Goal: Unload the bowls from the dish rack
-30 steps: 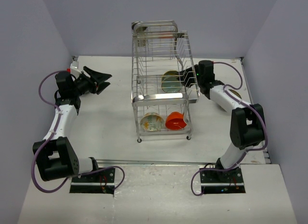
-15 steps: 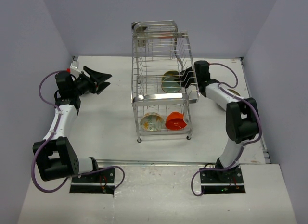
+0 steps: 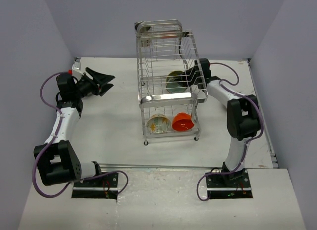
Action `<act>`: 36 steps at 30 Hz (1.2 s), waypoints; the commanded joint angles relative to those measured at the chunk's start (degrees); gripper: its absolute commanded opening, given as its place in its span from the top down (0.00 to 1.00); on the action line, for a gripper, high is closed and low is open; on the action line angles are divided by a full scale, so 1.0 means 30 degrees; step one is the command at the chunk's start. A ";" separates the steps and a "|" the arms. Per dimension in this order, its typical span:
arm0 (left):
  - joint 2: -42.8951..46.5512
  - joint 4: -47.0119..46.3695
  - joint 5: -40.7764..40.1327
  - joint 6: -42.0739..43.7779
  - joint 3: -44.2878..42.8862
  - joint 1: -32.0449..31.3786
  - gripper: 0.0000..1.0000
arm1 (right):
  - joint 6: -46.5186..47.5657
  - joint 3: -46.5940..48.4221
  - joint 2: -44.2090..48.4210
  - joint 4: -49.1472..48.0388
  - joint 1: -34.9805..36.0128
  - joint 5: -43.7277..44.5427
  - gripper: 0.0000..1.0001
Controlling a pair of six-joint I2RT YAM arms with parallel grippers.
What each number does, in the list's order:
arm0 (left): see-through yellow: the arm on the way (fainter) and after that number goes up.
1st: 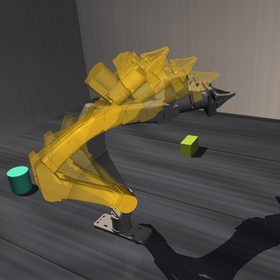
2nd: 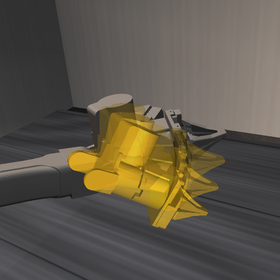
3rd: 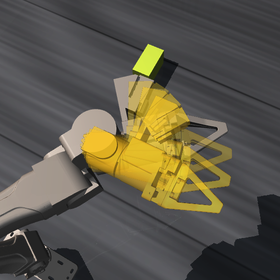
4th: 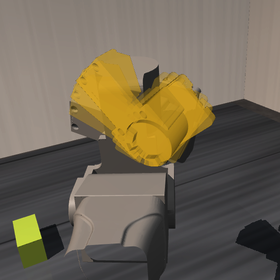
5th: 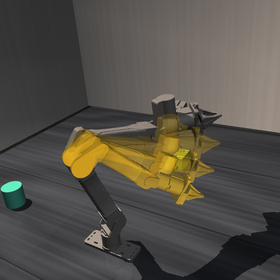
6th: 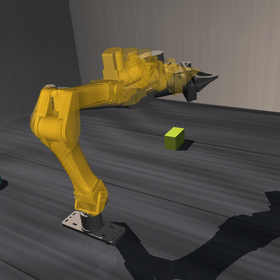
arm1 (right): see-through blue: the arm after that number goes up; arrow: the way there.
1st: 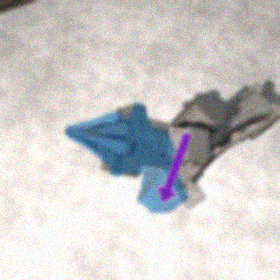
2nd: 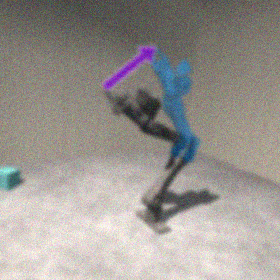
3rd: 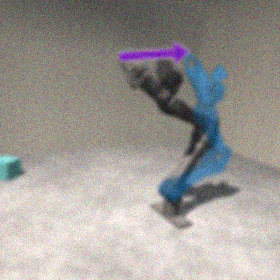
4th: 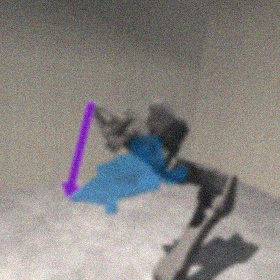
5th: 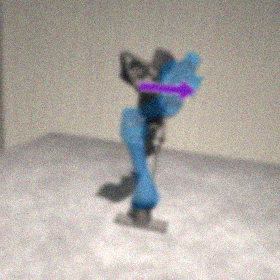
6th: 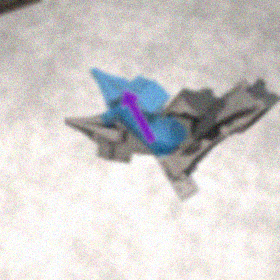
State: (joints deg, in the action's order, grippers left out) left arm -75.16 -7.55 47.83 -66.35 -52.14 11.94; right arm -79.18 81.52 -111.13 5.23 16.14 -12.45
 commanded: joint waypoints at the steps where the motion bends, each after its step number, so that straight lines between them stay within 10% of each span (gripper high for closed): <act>1: 0.0120 -0.1115 0.0608 -0.0326 -0.0023 0.0149 0.38 | 0.0610 0.0835 -0.0895 0.0306 -0.0283 0.2917 0.77; 6: 0.0003 -0.1291 0.0755 -0.0443 0.0007 0.0149 0.38 | 0.0699 0.0836 -0.1305 0.0130 -0.0253 0.3329 1.00; 36: 0.0501 -0.1116 0.0403 -0.0062 0.0680 0.0149 0.36 | -0.2229 -0.4318 0.1740 -1.2347 0.0977 -0.2822 1.00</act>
State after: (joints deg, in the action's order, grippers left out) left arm -75.11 -9.32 48.40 -66.92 -50.54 11.94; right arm -82.63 69.34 -110.37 -23.03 16.80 -16.10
